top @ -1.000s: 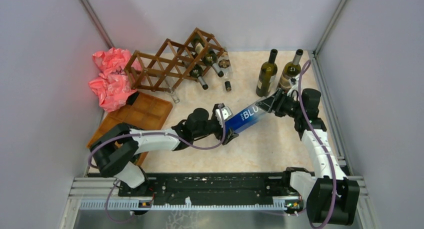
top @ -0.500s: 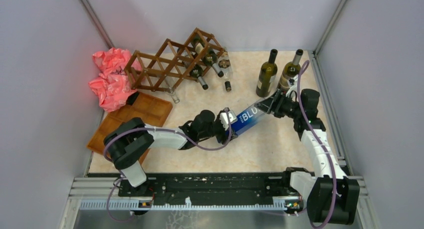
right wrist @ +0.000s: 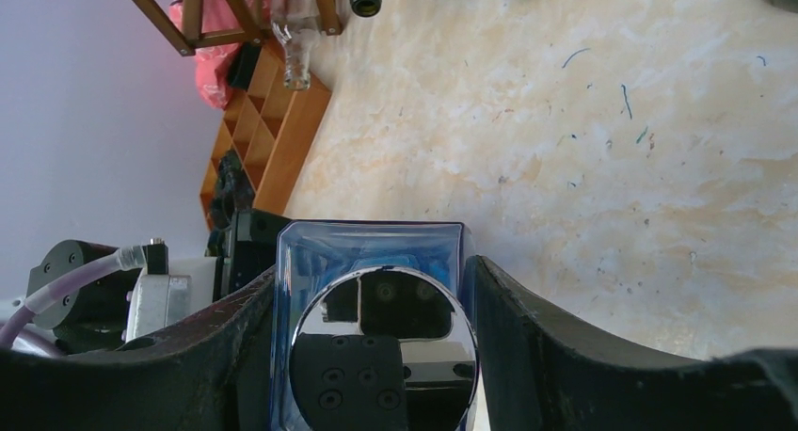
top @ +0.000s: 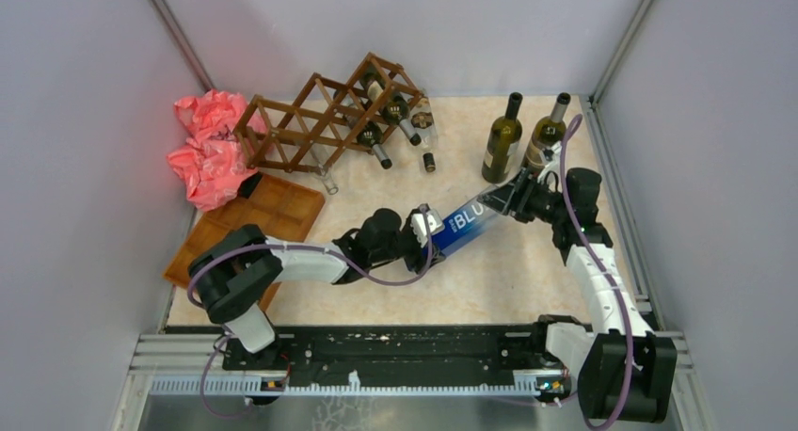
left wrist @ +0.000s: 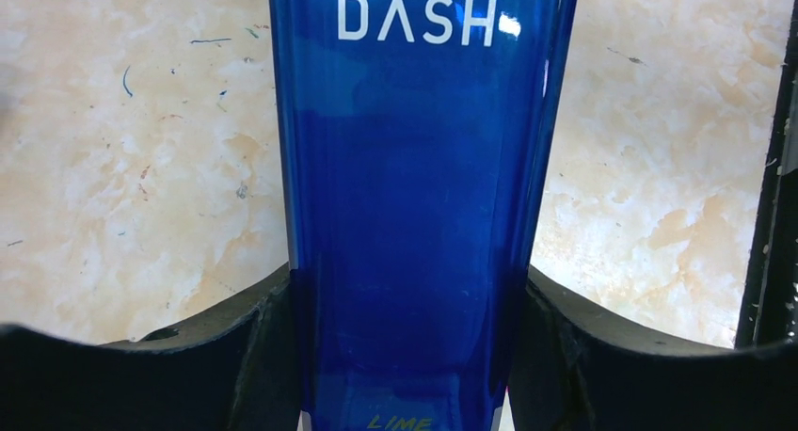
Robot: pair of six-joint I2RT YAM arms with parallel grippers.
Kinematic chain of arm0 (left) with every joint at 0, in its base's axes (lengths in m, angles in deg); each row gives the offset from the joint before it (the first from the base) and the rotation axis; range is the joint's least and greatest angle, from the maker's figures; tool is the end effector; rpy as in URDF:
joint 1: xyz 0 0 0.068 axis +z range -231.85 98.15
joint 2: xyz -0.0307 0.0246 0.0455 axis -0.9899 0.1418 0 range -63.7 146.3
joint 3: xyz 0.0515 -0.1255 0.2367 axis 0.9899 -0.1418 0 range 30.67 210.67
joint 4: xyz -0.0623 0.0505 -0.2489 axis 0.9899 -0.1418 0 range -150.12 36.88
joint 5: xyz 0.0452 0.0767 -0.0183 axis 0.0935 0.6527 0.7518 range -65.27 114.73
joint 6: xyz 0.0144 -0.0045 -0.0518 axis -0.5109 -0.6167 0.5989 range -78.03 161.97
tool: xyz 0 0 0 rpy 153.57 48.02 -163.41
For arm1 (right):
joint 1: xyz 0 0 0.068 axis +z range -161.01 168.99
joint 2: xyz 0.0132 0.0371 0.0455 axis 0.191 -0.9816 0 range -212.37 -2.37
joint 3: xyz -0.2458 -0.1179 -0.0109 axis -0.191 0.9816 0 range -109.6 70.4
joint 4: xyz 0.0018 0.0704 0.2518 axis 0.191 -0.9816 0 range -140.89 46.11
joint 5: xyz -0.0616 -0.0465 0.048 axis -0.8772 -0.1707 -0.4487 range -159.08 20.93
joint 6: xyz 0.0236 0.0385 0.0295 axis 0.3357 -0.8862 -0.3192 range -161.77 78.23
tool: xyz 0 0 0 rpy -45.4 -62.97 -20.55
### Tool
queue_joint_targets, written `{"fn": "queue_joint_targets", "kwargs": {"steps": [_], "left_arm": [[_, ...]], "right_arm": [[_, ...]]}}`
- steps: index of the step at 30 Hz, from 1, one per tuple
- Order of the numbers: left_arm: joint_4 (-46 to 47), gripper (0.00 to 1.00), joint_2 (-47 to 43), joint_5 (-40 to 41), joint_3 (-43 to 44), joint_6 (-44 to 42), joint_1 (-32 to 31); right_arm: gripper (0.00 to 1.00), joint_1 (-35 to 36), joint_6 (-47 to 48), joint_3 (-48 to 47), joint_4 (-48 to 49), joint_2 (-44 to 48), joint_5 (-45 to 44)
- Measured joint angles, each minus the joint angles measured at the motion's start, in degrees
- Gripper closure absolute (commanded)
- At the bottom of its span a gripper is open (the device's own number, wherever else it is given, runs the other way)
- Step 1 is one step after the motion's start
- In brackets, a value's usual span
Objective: Put the wine bottle on the wine rack
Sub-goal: Adjust the wine bottle at the center of the board.
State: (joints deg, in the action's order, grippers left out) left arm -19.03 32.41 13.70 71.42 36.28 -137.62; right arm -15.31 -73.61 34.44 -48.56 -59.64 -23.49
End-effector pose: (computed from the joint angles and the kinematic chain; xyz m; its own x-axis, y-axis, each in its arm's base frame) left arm 0.1847 -0.2835 0.1690 -0.1126 0.3387 -0.9341 0.9276 0.3730 0.0234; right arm 0.2176 0.0092 0.2591 -0.6811 0.4215 -0.5987 -0.2690 0.6165 0.7400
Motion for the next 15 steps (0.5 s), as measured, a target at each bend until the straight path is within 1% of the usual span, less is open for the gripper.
{"fn": "queue_joint_targets", "kwargs": {"steps": [7, 10, 15], "left_arm": [[0.35, 1.0, -2.95, 0.02, -2.78, -0.33, -0.02], [0.7, 1.0, -4.2, 0.0, -3.87, -0.59, -0.04], [0.46, 1.0, -5.7, -0.52, -6.1, -0.44, 0.0]], "right_arm": [[0.42, 0.04, -1.29, 1.05, 0.44, 0.0, 1.7], [0.33, 0.07, -1.46, 1.16, 0.44, 0.0, 2.47], [0.25, 0.04, -1.44, 1.18, 1.97, 0.02, 5.09]]}}
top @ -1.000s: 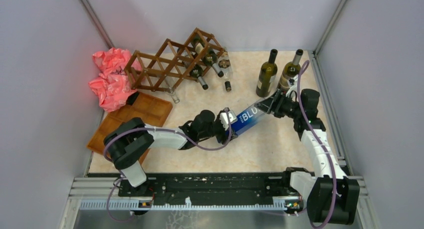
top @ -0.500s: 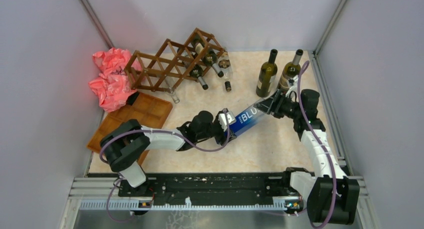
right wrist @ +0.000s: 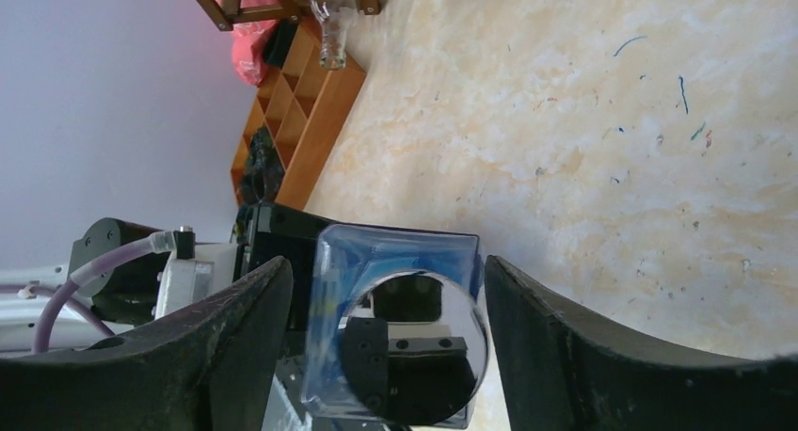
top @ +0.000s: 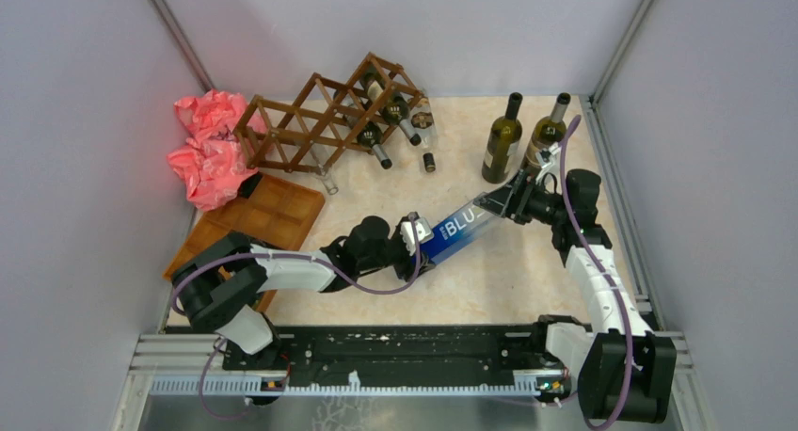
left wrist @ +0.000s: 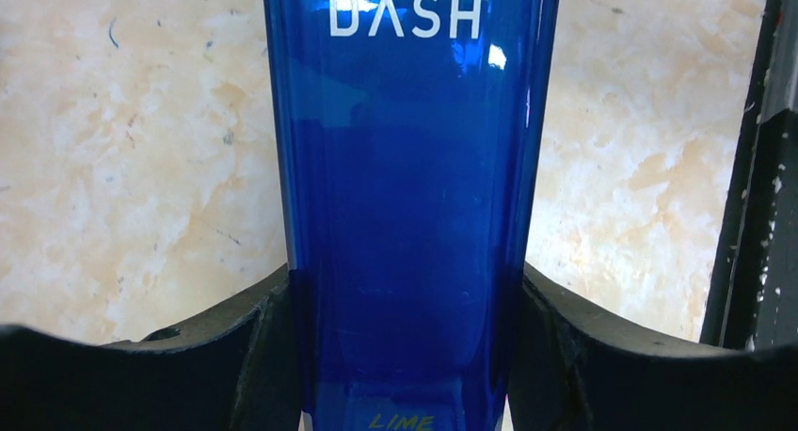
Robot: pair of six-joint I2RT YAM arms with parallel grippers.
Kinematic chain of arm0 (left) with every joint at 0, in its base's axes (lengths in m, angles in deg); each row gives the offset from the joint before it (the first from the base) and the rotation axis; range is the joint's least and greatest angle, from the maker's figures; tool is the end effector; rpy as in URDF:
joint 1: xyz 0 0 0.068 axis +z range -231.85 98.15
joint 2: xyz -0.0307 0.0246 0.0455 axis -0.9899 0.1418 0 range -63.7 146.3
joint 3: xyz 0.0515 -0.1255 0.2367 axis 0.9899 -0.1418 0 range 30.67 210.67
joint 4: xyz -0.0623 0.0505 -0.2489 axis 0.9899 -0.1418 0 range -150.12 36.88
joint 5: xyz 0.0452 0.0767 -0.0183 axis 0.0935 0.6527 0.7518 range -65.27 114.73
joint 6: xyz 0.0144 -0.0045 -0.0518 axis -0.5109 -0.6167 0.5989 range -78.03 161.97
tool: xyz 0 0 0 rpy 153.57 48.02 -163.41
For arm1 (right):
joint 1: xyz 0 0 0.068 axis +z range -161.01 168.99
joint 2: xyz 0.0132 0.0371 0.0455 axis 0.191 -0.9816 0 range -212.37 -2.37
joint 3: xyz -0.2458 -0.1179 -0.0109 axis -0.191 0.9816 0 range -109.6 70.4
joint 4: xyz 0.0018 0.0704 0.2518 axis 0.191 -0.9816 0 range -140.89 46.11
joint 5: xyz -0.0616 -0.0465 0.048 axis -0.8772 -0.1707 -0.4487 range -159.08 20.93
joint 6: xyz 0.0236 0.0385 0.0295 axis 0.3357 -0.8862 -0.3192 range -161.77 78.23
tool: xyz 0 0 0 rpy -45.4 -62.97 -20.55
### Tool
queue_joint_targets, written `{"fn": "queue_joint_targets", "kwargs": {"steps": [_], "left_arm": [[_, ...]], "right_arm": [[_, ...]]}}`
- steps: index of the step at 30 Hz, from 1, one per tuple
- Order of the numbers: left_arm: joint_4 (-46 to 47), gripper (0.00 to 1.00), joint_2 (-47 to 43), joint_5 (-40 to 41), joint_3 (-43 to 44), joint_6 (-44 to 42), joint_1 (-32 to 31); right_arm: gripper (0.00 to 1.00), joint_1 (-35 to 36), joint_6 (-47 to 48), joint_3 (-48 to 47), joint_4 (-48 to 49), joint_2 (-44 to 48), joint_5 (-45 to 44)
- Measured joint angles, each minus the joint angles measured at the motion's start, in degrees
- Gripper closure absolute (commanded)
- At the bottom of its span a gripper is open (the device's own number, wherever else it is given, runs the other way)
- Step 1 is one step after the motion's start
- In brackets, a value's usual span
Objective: Put the wine bottle on the wine rack
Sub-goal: Adjust the wine bottle at the center of the board.
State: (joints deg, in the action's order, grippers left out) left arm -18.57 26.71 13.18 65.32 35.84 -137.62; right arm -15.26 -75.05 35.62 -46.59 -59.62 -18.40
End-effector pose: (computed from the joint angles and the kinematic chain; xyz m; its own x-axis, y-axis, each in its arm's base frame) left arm 0.1690 -0.2610 0.1693 -0.1046 0.3399 -0.9346 0.9316 0.3626 0.0276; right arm 0.2154 0.0117 0.2563 -0.7118 0.4016 -0.5762 -0.3118 0.5544 0.7716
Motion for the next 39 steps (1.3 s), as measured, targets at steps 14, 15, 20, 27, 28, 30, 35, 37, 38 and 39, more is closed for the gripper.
{"fn": "queue_joint_targets", "kwargs": {"steps": [14, 15, 20, 27, 28, 30, 35, 37, 38, 39], "left_arm": [[-3.72, 1.0, -5.88, 0.02, -5.4, -0.55, 0.04], [-3.93, 1.0, -6.38, 0.02, -5.84, -0.76, 0.04], [-4.59, 1.0, -8.87, 0.0, -7.96, -1.73, 0.04], [-6.36, 1.0, -12.74, -0.52, -10.14, -3.15, 0.04], [-6.82, 1.0, -13.25, -0.59, -10.32, -3.39, 0.02], [-8.31, 1.0, -14.32, -0.66, -10.6, -4.09, 0.02], [-11.1, 1.0, -15.98, -1.18, -11.41, -4.94, 0.02], [-11.58, 1.0, -16.37, -1.44, -11.65, -5.18, 0.02], [-11.76, 1.0, -16.55, -1.6, -11.78, -5.33, 0.04], [-11.98, 1.0, -16.63, -1.73, -11.78, -5.4, 0.02]], "right_arm": [[0.18, -0.02, 5.14, 0.0, 0.63, 0.22, 2.62], [0.18, -0.02, 5.42, 0.0, 0.61, 0.22, 2.89], [0.18, -0.04, 7.08, 0.0, 0.74, 0.22, 4.37], [0.18, -0.02, 9.88, 0.0, 1.01, 0.9, 6.56], [0.18, -0.02, 10.43, 0.0, 0.98, 1.05, 6.84], [0.18, -0.02, 11.74, 0.0, 0.85, 1.2, 7.39], [0.17, -0.02, 16.13, -0.26, -1.66, 1.44, 8.33], [0.17, -0.02, 17.92, -0.28, -2.97, 1.7, 8.79], [0.17, -0.02, 18.8, -0.31, -3.67, 1.95, 9.07], [0.17, -0.02, 19.43, -0.5, -4.46, 2.16, 9.27]]}}
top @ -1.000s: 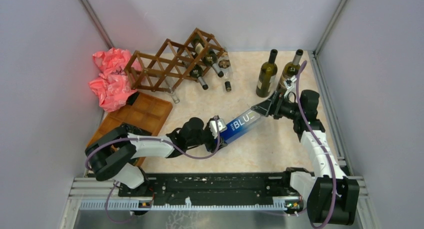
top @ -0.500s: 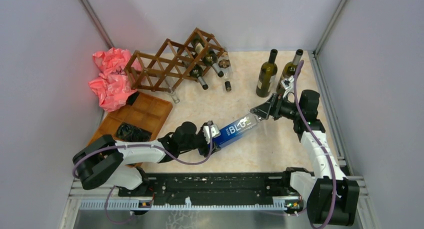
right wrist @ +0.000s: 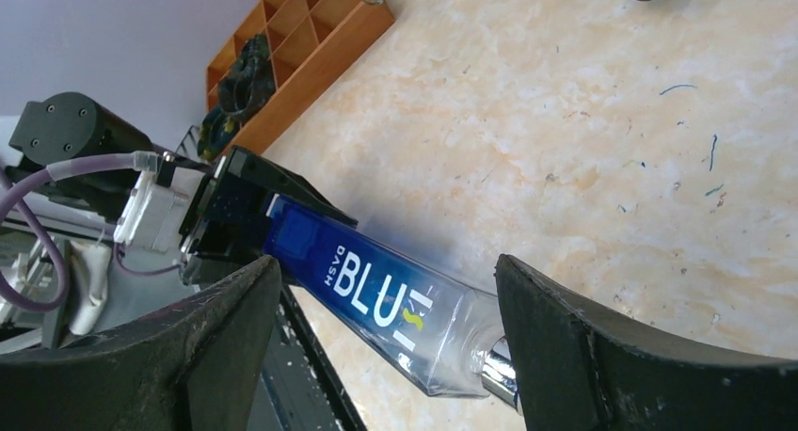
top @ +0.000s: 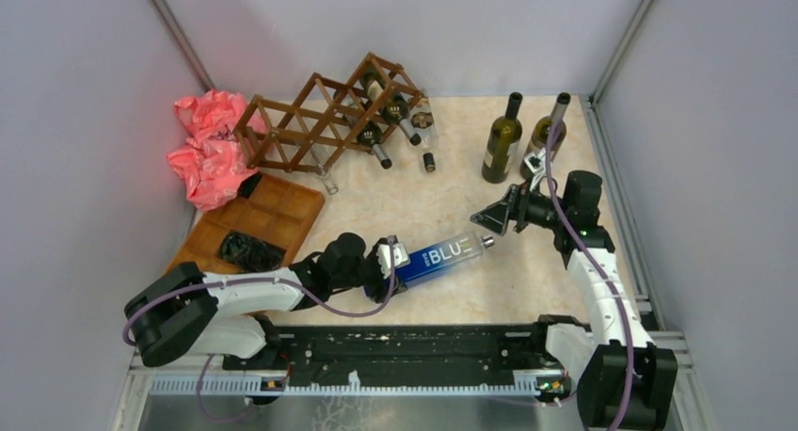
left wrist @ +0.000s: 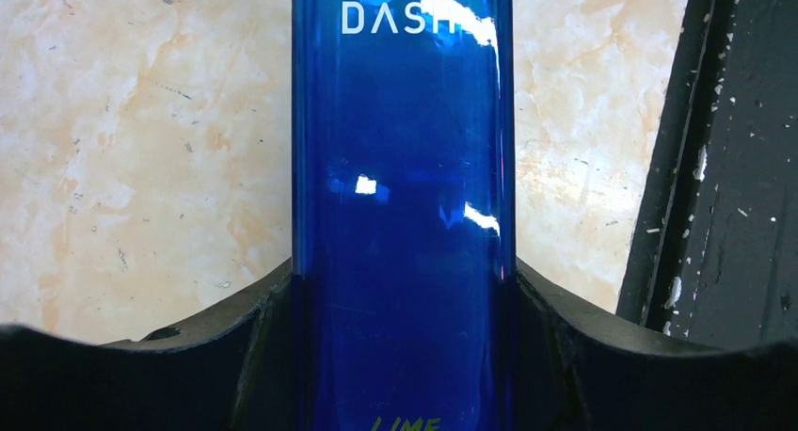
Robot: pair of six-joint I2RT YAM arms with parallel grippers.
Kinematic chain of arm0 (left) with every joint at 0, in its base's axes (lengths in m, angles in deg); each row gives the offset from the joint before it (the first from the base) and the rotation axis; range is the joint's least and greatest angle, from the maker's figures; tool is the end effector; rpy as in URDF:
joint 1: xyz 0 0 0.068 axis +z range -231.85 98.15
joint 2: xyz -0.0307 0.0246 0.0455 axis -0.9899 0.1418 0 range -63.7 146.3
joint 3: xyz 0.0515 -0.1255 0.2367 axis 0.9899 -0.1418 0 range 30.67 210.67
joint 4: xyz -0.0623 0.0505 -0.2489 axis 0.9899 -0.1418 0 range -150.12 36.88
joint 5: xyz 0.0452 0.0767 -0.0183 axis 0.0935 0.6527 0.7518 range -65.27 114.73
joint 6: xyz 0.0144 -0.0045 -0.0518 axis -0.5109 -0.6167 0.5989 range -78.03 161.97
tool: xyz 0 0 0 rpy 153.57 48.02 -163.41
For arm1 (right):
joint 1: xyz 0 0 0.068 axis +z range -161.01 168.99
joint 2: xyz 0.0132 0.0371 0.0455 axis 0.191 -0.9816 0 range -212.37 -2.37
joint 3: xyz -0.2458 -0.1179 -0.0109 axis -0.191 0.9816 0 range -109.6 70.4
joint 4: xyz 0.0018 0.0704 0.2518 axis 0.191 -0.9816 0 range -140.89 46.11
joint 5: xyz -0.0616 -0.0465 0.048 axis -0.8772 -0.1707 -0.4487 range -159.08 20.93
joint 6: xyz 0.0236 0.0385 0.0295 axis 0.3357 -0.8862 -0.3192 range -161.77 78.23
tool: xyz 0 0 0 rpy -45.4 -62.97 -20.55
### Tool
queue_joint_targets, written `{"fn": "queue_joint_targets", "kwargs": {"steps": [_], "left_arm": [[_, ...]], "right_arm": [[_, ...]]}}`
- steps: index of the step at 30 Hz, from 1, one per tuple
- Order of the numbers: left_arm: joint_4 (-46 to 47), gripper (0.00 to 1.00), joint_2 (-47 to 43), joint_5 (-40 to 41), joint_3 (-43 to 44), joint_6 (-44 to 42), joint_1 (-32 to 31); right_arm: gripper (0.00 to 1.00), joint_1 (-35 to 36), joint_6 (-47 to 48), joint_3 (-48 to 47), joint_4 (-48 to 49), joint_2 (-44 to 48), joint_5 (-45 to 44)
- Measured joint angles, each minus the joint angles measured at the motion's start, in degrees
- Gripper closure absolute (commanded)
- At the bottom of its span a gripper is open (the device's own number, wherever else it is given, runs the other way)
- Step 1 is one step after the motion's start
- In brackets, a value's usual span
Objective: Put the wine bottle on the wine rack
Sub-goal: Adjust the wine bottle at the center of the board.
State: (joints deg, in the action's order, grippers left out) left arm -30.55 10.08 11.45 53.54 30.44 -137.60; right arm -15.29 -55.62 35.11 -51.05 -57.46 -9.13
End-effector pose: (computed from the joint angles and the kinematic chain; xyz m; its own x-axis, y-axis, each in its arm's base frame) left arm 0.1300 -0.2054 0.1631 -0.0782 0.4606 -0.8841 0.9532 0.2945 0.0691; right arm 0.2034 0.0157 0.2618 -0.6141 0.1662 -0.7716 -0.6025 0.5327 0.5943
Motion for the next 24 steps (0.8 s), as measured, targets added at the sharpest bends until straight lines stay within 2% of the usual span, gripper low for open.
{"fn": "queue_joint_targets", "kwargs": {"steps": [7, 12, 18, 24], "left_arm": [[-2.08, 1.0, 0.0, -1.33, 0.0, -0.96, 0.0], [-3.3, 1.0, 0.0, -2.6, -0.04, -1.95, 0.0], [-4.17, 1.0, 0.0, -4.42, -0.04, -2.73, 0.0], [-5.53, 1.0, 0.0, -5.95, -0.04, -3.3, 0.0]], "right_arm": [[0.17, 0.0, 6.05, -2.64, -4.68, 1.14, 1.62], [0.16, 0.0, 17.16, -6.67, -13.55, 1.11, 3.34], [0.1, -0.02, 38.42, -12.68, -29.16, 1.07, 4.63], [0.06, 0.0, 65.96, -14.51, -45.18, 1.31, 5.31]]}}
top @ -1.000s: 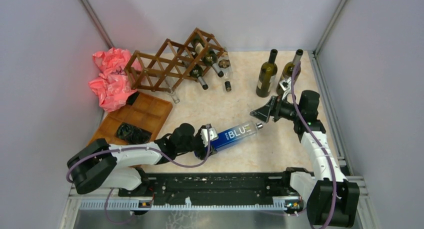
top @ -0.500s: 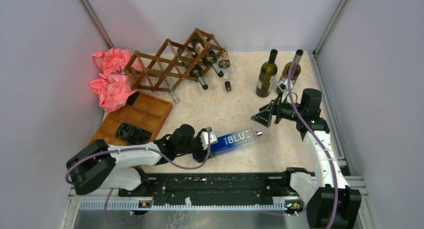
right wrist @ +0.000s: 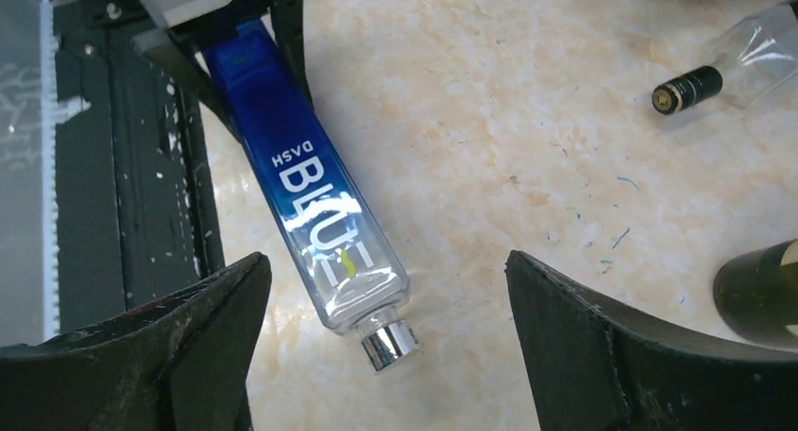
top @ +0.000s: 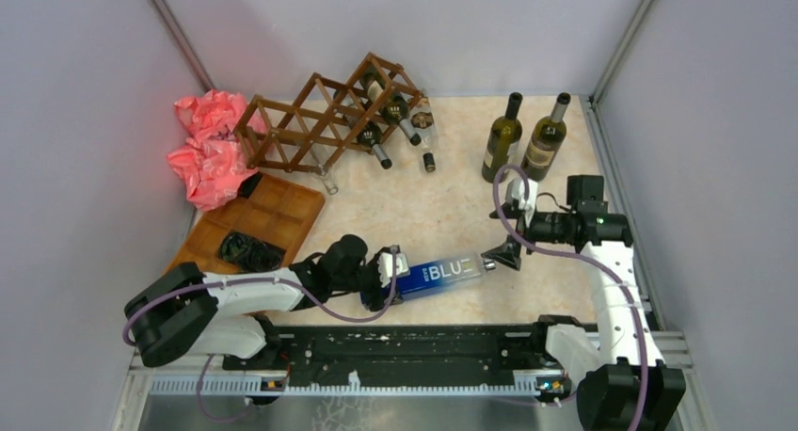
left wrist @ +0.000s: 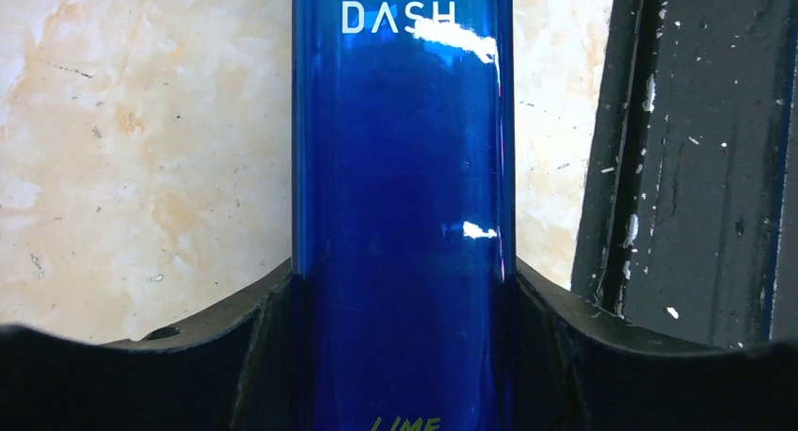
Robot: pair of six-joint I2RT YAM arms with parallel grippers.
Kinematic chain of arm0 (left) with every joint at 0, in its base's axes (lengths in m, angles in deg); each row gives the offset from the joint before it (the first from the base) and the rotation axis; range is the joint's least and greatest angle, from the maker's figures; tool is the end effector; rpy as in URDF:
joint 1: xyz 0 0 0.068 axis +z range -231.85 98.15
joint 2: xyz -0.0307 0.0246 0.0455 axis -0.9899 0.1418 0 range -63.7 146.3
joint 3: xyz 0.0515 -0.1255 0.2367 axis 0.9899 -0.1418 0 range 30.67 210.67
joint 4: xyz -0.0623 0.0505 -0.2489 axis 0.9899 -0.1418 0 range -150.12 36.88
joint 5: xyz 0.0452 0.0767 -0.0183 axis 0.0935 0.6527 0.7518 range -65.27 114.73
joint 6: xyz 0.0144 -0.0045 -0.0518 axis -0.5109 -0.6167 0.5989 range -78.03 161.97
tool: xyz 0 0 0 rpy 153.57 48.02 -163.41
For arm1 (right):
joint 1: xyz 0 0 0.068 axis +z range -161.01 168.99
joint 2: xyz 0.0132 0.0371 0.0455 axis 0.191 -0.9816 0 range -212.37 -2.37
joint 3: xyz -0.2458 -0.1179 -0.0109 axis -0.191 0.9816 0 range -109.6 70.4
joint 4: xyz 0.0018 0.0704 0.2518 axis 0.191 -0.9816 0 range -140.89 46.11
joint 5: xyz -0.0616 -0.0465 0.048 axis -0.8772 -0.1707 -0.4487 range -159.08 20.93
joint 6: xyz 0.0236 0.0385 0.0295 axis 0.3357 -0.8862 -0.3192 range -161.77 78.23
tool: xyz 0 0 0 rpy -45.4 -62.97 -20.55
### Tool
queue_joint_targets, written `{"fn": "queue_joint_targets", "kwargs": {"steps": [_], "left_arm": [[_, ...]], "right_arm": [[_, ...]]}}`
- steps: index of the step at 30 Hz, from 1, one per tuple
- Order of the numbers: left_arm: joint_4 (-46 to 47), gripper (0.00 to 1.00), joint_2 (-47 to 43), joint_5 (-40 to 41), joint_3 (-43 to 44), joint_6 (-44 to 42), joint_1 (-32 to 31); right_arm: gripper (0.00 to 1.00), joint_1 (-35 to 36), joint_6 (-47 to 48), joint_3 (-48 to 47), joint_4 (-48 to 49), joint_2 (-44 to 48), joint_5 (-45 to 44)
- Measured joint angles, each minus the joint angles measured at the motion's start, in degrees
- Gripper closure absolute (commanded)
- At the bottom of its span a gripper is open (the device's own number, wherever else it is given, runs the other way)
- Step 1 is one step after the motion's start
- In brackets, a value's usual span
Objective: Put the wine bottle on the wine rack
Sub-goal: Pick up the wine bottle from the center of the board.
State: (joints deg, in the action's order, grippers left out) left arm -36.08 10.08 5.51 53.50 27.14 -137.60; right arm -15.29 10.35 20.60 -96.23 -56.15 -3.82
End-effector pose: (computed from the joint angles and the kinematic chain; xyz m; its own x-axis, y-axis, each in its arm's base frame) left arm 0.1235 -0.2021 0.1545 -0.0644 0.5241 -0.8492 0.9835 0.1774 0.0349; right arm 0.1638 0.0202 0.2954 -0.1376 -0.3210 -0.9370 -0.9442 0.3283 0.0262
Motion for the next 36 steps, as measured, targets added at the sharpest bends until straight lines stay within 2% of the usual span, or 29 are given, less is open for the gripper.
{"fn": "queue_joint_targets", "kwargs": {"steps": [5, 9, 12, 17, 23, 30, 36], "left_arm": [[-0.24, 1.0, -0.04, -0.96, 0.02, -0.04, -0.15], [-1.09, 1.0, -0.35, -1.57, 0.02, -0.02, -0.44], [-2.16, 1.0, -0.87, -2.12, 0.07, -0.02, -0.63], [-3.8, 1.0, -1.05, -2.51, 0.7, -0.04, -1.05], [-5.27, 1.0, -1.27, -2.6, 2.64, -0.44, -1.29], [-5.7, 1.0, -2.21, -2.49, 3.76, -1.57, -1.51], [-6.75, 1.0, -2.21, -2.32, 4.04, -2.01, -1.53]], "right_arm": [[0.05, 0.92, 20.15, -0.02, -10.62, 0.02, 2.05], [0.05, 5.01, 27.85, 0.35, -13.14, -0.09, 2.19], [0.05, 8.96, 29.83, 2.14, -11.96, -0.07, 1.77], [0.07, 14.43, 28.65, 4.96, -7.34, -1.22, -0.68], [0.08, 25.07, 19.3, 11.61, 4.59, -4.24, -9.46], [0.16, 29.92, 12.33, 14.56, 13.38, -9.03, -17.31], [0.27, 31.67, 10.16, 14.58, 17.07, -10.03, -19.82]]}}
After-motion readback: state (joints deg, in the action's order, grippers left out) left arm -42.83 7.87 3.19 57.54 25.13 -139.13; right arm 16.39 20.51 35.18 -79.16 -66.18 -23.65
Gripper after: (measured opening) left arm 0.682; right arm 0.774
